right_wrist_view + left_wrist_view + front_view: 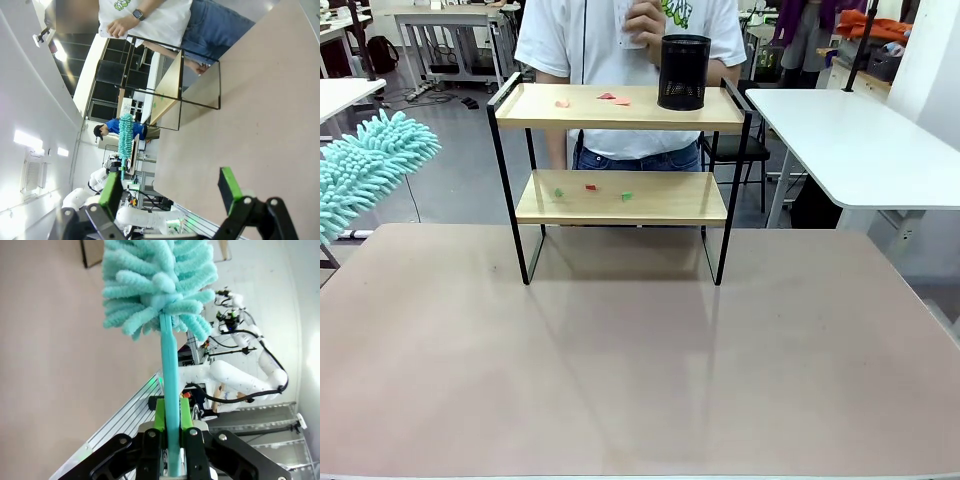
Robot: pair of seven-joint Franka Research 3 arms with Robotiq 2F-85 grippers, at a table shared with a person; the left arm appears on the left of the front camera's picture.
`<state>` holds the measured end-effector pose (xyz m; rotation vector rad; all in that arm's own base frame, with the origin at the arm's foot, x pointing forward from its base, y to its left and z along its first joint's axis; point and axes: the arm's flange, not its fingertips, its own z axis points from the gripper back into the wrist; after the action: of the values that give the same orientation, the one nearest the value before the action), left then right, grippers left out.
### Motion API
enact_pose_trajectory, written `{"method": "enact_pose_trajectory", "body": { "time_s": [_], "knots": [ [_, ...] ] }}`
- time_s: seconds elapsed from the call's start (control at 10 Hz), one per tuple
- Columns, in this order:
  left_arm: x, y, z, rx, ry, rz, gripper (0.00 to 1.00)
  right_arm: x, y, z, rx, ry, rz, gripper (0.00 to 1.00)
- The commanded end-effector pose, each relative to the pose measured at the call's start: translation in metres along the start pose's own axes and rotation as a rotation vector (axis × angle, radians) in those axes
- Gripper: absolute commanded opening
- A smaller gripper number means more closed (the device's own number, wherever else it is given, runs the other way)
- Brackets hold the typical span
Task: Clean the shelf.
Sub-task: Clean the specific tier of the Shelf with the Duster once objects are removed.
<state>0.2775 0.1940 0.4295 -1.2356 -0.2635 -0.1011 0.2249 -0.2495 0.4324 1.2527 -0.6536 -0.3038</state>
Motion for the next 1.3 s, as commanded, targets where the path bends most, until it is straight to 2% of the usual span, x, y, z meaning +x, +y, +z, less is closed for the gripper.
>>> {"method": "enact_pose_trajectory", "body": {
  "time_s": [0.0,0.1,0.2,0.4,0.5,0.6,0.9,1.0,1.2],
  "knots": [
    [-0.036,-0.051,0.003,0.13,0.097,-0.031,0.12,0.002,0.001,-0.001,0.021,-0.015,0.027,1.0],
    [-0.061,-0.079,0.004,0.197,0.242,-0.159,0.12,0.002,0.001,-0.001,0.021,-0.015,0.027,1.0],
    [-0.074,-0.094,-0.002,0.285,0.286,-0.204,0.12,0.002,0.001,-0.001,0.021,-0.015,0.027,1.0],
    [-0.096,-0.115,-0.031,0.326,0.45,-0.324,0.12,0.002,0.001,-0.001,0.021,-0.015,0.027,1.0],
    [-0.102,-0.128,-0.058,0.308,0.526,-0.387,0.12,0.002,0.001,-0.001,0.021,-0.015,0.027,1.0],
    [-0.101,-0.135,-0.079,0.283,0.566,-0.396,0.12,0.002,0.001,-0.001,0.021,-0.015,0.027,1.0],
    [-0.091,-0.152,-0.152,0.386,0.451,-0.359,0.12,0.002,0.001,-0.001,0.021,-0.015,0.027,1.0],
    [-0.081,-0.158,-0.17,0.433,0.407,-0.355,0.12,0.002,0.001,-0.001,0.021,-0.015,0.027,1.0],
    [-0.062,-0.159,-0.195,0.444,0.339,-0.28,0.12,0.002,0.001,-0.001,0.021,-0.015,0.027,1.0]
  ]
}}
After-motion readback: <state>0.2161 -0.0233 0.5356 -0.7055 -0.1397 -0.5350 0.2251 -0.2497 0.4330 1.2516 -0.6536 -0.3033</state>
